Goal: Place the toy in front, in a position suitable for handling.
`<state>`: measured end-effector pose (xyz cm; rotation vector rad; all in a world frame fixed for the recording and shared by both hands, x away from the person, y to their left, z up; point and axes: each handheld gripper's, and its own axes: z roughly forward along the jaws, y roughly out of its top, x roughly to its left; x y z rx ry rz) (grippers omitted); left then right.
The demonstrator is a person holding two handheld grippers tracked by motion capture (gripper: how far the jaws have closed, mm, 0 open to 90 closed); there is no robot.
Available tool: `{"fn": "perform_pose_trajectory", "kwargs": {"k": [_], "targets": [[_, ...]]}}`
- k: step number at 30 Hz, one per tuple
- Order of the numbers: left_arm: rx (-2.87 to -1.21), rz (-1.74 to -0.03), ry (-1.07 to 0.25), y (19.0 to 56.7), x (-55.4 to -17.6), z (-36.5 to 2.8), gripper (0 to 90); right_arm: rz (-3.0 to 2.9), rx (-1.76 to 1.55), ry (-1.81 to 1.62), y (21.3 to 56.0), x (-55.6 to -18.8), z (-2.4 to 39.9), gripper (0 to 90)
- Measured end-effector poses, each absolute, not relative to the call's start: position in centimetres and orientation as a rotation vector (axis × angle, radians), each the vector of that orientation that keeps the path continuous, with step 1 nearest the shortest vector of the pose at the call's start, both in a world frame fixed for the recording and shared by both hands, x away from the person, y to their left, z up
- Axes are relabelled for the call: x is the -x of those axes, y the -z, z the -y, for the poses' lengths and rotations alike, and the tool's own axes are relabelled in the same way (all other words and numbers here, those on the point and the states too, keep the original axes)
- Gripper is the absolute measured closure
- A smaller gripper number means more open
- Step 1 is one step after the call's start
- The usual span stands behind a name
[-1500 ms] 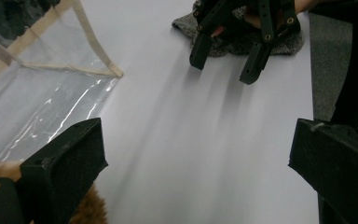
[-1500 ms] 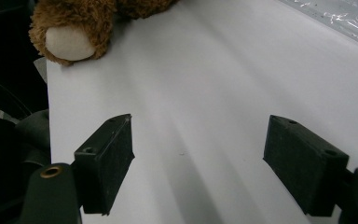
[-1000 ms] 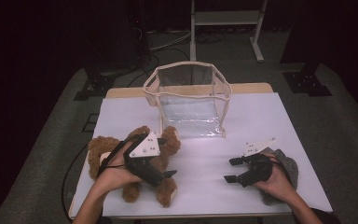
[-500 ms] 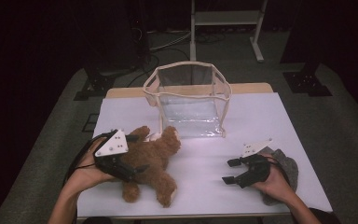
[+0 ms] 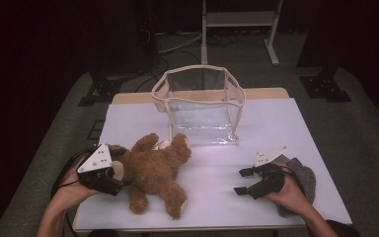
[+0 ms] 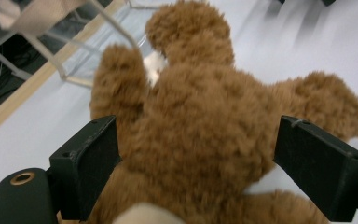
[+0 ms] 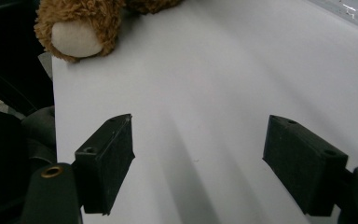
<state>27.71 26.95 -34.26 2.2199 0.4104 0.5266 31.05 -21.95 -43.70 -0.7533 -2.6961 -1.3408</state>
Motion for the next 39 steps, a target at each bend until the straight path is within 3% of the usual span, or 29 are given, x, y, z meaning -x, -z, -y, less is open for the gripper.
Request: {"fn": "perform_pose_trajectory", "kwargs": {"k": [14, 20, 39], "targets": [[-2.226, -0.467, -0.573, 37.6, -27.9, -31.2, 14.6, 2.694, 0.737, 1.33, 43.6, -31.1, 21.4, 22.8], [-2.222, -0.462, -0.582, 38.3, -28.7, -31.3, 14.8, 2.713, 0.685, 1.335, 42.7, -31.4, 20.0, 22.9], [-2.244, -0.457, -0.646, 38.8, -31.3, -30.7, 29.8, 2.671, 0.322, 1.335, 39.3, -31.2, 8.8, 20.2]]}}
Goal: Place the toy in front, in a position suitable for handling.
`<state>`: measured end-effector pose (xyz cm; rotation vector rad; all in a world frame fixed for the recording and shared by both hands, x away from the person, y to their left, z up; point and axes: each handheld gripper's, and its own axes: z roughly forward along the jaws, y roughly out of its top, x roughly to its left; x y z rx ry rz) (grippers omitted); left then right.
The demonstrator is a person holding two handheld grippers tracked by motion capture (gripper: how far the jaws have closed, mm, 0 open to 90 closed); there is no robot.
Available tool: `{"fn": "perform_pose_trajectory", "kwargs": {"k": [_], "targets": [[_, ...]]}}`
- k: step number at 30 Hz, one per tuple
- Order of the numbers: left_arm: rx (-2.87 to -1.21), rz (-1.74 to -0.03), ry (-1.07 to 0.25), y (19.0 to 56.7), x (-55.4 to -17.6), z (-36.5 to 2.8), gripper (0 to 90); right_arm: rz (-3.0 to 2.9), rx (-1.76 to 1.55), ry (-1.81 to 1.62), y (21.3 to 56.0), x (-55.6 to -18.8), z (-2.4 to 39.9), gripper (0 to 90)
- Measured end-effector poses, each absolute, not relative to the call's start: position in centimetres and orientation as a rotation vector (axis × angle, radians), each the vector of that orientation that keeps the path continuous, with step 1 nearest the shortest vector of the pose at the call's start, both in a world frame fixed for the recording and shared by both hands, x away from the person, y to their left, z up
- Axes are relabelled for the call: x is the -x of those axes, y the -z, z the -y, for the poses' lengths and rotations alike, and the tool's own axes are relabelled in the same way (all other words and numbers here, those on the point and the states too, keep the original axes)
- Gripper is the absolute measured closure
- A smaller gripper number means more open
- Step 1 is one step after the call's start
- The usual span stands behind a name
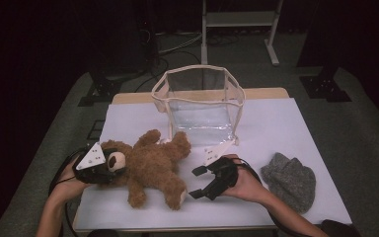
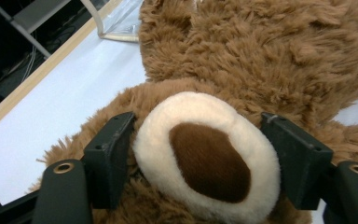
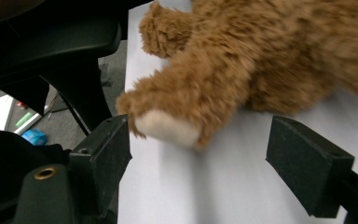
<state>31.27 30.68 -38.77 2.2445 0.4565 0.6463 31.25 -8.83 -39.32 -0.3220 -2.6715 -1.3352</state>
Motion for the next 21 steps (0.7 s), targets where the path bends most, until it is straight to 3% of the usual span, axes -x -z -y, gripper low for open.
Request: {"fn": "perform_pose_trajectory", "kwargs": {"k": [15, 21], "targets": [[-2.244, -0.439, -0.644, 38.7, -31.7, -30.6, 33.6, 2.671, 0.327, 1.219, 41.0, -31.9, 2.9, 22.4], [-2.219, -0.447, -0.616, 38.9, -32.0, -30.9, 32.0, 2.717, 0.394, 1.126, 42.0, -32.4, 2.3, 39.2]]}}
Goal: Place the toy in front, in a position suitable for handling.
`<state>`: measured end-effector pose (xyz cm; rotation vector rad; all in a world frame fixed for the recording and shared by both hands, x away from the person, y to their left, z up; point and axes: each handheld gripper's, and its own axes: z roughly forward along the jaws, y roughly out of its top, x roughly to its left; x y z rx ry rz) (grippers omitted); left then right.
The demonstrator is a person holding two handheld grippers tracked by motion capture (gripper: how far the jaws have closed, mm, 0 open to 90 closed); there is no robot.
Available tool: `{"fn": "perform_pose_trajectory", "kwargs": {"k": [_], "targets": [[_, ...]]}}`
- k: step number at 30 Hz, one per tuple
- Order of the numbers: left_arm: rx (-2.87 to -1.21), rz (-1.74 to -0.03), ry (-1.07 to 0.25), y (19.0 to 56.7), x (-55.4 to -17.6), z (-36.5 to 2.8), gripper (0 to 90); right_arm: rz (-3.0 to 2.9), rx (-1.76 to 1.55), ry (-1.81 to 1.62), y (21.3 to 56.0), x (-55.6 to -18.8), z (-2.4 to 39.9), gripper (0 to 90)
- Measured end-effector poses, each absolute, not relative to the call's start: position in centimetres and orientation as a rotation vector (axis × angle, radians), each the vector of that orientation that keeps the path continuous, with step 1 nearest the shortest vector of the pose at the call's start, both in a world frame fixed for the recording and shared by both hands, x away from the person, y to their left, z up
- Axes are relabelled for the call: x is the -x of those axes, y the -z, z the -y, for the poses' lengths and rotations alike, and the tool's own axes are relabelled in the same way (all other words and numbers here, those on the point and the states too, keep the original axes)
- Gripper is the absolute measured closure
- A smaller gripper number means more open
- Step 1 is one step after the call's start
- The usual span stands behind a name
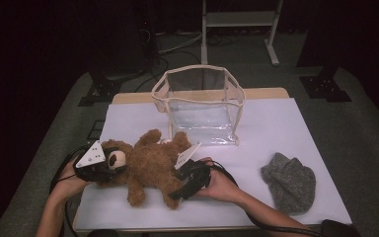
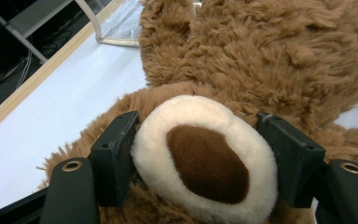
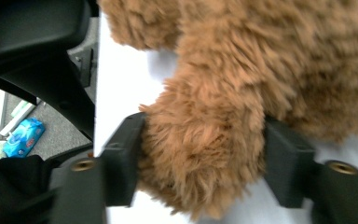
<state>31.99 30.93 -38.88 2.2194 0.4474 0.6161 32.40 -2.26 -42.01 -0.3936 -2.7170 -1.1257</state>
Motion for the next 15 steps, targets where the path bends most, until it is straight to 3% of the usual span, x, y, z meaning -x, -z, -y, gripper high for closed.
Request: {"fn": "perform_pose_trajectory", "kwargs": {"k": [5, 8, 11, 15], "targets": [[-2.222, -0.448, -0.623, 38.81, -32.11, -30.88, 28.0, 2.711, 0.431, 1.1, 42.64, -32.78, 2.21, 49.5], [-2.225, -0.467, -0.634, 38.73, -32.21, -30.85, 19.1, 2.706, 0.434, 1.091, 42.75, -32.9, 2.31, 54.2], [-2.226, -0.464, -0.635, 38.79, -32.25, -30.83, 19.7, 2.709, 0.43, 1.083, 42.73, -32.94, 2.32, 57.2], [-2.232, -0.448, -0.649, 38.87, -31.95, -30.79, 29.6, 2.696, 0.437, 1.08, 42.72, -33.06, 2.31, 60.2]]}}
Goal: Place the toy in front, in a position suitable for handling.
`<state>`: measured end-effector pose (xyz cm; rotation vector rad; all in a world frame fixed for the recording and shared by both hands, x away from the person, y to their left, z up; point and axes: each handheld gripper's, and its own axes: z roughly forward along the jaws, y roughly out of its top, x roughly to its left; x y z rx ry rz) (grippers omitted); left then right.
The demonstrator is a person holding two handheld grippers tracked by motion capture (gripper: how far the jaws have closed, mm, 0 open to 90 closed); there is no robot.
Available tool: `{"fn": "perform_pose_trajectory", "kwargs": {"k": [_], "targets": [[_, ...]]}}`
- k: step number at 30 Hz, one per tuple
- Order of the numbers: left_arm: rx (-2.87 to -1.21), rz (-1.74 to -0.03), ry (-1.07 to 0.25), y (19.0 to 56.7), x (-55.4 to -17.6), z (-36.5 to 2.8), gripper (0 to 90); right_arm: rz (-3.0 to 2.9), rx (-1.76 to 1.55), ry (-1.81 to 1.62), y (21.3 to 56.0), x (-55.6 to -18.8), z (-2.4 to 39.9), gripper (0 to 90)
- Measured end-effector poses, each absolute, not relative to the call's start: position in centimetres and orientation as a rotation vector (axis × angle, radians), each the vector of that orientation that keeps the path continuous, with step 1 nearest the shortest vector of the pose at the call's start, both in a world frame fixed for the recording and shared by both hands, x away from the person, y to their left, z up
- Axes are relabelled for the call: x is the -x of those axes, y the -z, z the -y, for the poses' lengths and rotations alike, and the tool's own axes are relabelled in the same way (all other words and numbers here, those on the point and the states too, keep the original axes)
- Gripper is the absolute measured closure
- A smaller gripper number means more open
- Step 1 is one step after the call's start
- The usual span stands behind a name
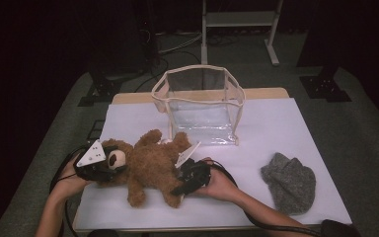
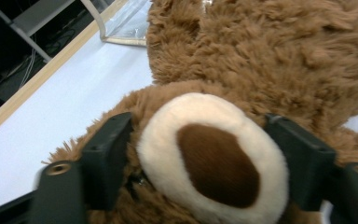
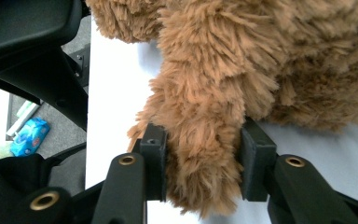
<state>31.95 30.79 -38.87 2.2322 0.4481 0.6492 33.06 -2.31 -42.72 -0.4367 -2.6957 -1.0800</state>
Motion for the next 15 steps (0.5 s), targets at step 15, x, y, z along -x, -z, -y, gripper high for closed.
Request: {"fn": "perform_pose_trajectory", "kwargs": {"k": [15], "targets": [[-2.247, -0.444, -0.658, 37.3, -31.3, -30.6, 39.9, 2.618, 0.439, 1.104, 41.3, -33.6, 3.2, 66.3]]}}
